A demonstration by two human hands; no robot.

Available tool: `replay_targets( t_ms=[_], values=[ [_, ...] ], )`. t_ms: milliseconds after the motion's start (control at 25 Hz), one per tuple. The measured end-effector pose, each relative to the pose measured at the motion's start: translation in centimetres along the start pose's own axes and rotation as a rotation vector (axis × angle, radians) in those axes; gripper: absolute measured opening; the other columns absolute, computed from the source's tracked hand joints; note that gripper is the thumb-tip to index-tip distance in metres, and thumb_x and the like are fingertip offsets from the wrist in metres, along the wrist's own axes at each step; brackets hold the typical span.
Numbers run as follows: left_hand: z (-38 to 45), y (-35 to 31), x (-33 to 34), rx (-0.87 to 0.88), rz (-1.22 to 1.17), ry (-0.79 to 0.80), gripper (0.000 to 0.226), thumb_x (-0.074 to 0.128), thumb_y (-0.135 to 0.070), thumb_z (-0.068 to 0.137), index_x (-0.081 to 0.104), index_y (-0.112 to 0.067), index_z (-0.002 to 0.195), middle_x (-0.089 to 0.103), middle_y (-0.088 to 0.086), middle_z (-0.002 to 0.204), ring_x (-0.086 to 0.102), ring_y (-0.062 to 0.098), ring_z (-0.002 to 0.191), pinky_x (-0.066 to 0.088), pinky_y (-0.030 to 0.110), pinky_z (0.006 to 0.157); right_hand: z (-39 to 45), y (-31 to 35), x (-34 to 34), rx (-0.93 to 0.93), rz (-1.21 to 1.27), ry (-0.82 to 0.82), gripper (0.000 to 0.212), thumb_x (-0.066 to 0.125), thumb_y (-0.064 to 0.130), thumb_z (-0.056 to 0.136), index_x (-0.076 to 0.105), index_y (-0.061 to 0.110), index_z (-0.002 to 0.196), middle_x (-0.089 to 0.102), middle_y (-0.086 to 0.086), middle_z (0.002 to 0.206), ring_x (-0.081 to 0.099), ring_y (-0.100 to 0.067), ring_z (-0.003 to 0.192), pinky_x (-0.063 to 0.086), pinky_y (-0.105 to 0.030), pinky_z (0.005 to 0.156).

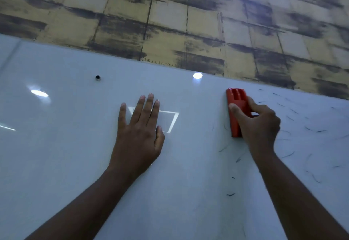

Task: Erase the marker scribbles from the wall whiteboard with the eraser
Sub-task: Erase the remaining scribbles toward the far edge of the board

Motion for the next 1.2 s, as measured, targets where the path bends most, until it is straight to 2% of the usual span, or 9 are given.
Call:
replay_targets(
  t_ms=[160,280,440,560,680,760,840,960,1200],
  values=[
    [-0.1,0.2,0.1,-0.011,-0.016,0.028,0.068,0.032,-0.035,0.105,0.03,-0.007,0.167,0.019,0.01,0.176,0.016,0.026,0.164,0.014,0.065,0.13,-5.5,4.7,2.5,-0.214,0.03,0.128,0.061,0.078,0.047,0.088,0.063,0.021,0.14,0.063,0.001,0.092,0.058,-0.015,0.081,0.046,-0.02,0.069],
    [-0.1,0.3,0.0,-0.023,-0.033,0.067,0.07,0.03,-0.039,0.106,0.025,-0.009,0.168,0.015,0.009,0.177,0.011,0.024,0.165,0.009,0.062,0.132,-8.9,6.7,3.5,-0.304,0.042,0.225,0.064,0.076,0.048,0.089,0.059,0.02,0.144,0.065,-0.002,0.096,0.061,-0.018,0.087,0.057,-0.036,0.078],
    [-0.1,0.3,-0.1,-0.023,-0.055,0.093,0.07,0.027,-0.041,0.106,0.023,-0.01,0.169,0.012,0.008,0.178,0.008,0.024,0.166,0.005,0.06,0.132,-10.0,6.2,2.8,-0.367,-0.068,0.298,0.064,0.072,0.058,0.088,0.058,0.029,0.144,0.066,0.003,0.097,0.063,-0.017,0.086,0.058,-0.038,0.073],
    [-0.7,0.3,-0.6,-0.014,-0.077,0.045,0.068,0.031,-0.036,0.106,0.029,-0.007,0.167,0.019,0.011,0.177,0.015,0.025,0.165,0.009,0.061,0.131,-6.7,2.9,0.2,-0.198,-0.122,0.289,0.063,0.076,0.06,0.083,0.061,0.036,0.139,0.07,0.004,0.101,0.068,-0.02,0.091,0.058,-0.043,0.078],
    [-1.3,0.3,-1.1,-0.008,-0.105,0.016,0.065,0.036,-0.031,0.106,0.033,-0.004,0.165,0.023,0.013,0.175,0.019,0.027,0.164,0.011,0.061,0.132,-3.4,-1.0,-2.7,0.061,-0.103,0.26,0.068,0.082,0.056,0.079,0.064,0.031,0.139,0.072,-0.001,0.124,0.07,-0.022,0.107,0.057,-0.048,0.095],
    [-2.2,0.2,-1.1,-0.011,-0.118,0.017,0.064,0.039,-0.031,0.108,0.033,-0.004,0.165,0.023,0.014,0.175,0.018,0.028,0.164,0.011,0.059,0.132,-3.6,-2.5,-3.7,0.139,-0.096,0.232,0.069,0.082,0.054,0.08,0.063,0.026,0.141,0.071,-0.004,0.127,0.069,-0.024,0.11,0.055,-0.045,0.099],
    [-3.3,0.2,-1.2,0.001,-0.12,0.017,0.065,0.039,-0.033,0.109,0.031,-0.005,0.166,0.021,0.014,0.176,0.017,0.028,0.164,0.011,0.059,0.132,-5.0,-2.6,-3.8,0.116,-0.131,0.182,0.066,0.08,0.051,0.084,0.063,0.022,0.14,0.072,-0.007,0.12,0.068,-0.025,0.108,0.053,-0.036,0.094],
    [-5.4,-0.1,-1.0,0.002,-0.106,0.009,0.065,0.038,-0.035,0.109,0.028,-0.007,0.167,0.017,0.014,0.177,0.014,0.029,0.165,0.013,0.06,0.132,-8.5,-1.4,-3.0,0.079,-0.119,0.186,0.062,0.08,0.048,0.085,0.065,0.02,0.139,0.07,-0.004,0.103,0.068,-0.023,0.097,0.051,-0.033,0.086],
    [-8.8,-1.2,-0.9,-0.031,-0.09,0.018,0.067,0.04,-0.035,0.109,0.025,-0.007,0.168,0.014,0.015,0.178,0.012,0.031,0.165,0.012,0.062,0.131,-16.7,2.1,-1.7,-0.097,-0.069,0.352,0.054,0.081,0.04,0.085,0.067,0.022,0.134,0.063,0.001,0.093,0.063,-0.021,0.088,0.057,-0.045,0.079]
  ],
)
Point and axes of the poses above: each hand's wrist, its own z-axis towards the middle knuckle, its own x-axis out of the palm, y = z × x, the point moved 7 cm from there along z, towards the middle knuckle
